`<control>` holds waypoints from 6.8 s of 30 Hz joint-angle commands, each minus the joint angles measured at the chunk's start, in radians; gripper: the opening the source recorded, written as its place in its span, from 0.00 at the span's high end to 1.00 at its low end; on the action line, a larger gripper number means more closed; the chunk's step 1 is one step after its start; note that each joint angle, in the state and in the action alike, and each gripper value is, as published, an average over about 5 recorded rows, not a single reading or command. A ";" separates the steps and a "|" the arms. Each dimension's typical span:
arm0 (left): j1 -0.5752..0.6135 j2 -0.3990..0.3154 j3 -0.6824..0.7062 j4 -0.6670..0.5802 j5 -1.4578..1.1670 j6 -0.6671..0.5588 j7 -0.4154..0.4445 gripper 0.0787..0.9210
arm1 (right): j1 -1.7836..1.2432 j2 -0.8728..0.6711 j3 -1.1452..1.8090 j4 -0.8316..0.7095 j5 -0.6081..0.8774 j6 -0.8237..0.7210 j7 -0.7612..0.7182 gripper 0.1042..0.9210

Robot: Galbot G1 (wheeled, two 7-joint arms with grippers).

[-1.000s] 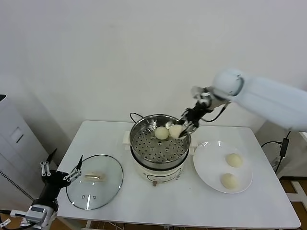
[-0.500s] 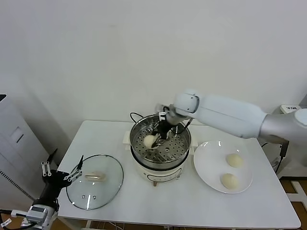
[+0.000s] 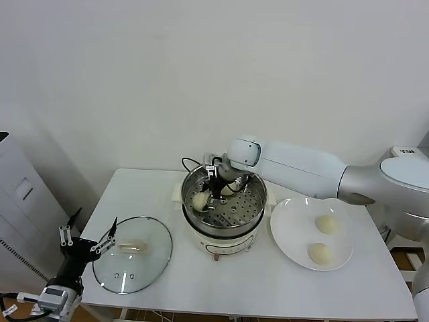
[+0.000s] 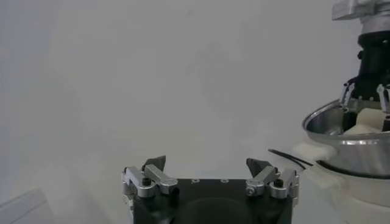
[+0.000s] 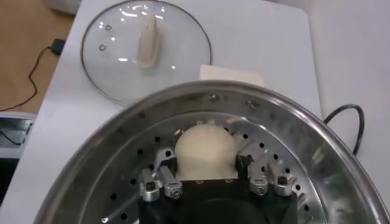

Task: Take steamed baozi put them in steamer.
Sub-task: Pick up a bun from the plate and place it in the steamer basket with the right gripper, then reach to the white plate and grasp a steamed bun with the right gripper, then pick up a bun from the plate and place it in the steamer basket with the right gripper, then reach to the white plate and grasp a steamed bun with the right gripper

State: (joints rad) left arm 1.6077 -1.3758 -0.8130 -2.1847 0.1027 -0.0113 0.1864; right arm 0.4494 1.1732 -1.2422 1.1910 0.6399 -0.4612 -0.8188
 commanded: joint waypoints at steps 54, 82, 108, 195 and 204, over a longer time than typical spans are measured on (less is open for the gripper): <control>0.025 -0.048 0.019 -0.003 0.049 -0.011 0.007 0.12 | -0.536 -0.562 0.467 -0.007 -0.718 0.404 -0.451 0.12; 0.017 -0.041 0.010 -0.012 0.041 -0.005 0.004 0.12 | 0.036 -0.481 0.189 -0.063 -0.508 0.462 -0.488 0.52; 0.022 -0.056 0.012 -0.028 0.042 -0.003 0.003 0.12 | -0.018 -0.165 0.178 0.420 -0.960 0.854 -0.423 0.52; 0.040 -0.052 0.025 -0.019 0.055 -0.008 0.001 0.12 | -0.555 -0.367 0.724 -0.427 -0.993 0.521 -0.357 0.12; 0.036 -0.051 0.025 -0.019 0.054 -0.007 0.001 0.12 | -0.535 -0.362 0.712 -0.427 -0.997 0.521 -0.347 0.28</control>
State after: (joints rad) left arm 1.6444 -1.4258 -0.7888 -2.2036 0.1565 -0.0190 0.1869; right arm -0.0809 0.8062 -0.5373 0.7811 -0.3469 0.0634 -1.1747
